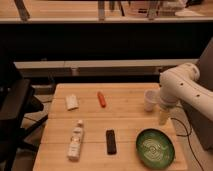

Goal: Move the arm in a circular motion

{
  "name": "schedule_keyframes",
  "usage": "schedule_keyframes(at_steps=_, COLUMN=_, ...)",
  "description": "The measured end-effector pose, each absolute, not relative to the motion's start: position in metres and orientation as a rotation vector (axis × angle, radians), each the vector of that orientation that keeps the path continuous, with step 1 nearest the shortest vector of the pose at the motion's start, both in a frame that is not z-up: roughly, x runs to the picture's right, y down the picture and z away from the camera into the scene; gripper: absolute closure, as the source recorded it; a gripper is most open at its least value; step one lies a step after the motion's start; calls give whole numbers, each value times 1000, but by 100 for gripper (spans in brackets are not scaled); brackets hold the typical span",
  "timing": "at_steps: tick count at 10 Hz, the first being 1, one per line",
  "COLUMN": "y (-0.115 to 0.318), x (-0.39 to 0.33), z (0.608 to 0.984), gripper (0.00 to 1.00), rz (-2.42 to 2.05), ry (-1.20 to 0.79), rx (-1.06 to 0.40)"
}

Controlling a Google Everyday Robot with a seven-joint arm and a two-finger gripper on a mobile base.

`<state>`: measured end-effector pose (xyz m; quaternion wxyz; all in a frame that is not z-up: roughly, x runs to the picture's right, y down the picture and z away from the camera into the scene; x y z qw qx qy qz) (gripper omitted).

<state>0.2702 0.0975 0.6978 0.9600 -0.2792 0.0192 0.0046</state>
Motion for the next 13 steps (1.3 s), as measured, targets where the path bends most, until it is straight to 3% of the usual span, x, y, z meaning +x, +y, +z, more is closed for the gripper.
schedule_keyframes(at_steps=13, y=81, x=232, z=718, gripper=20, rz=-112, ry=26, rx=-564)
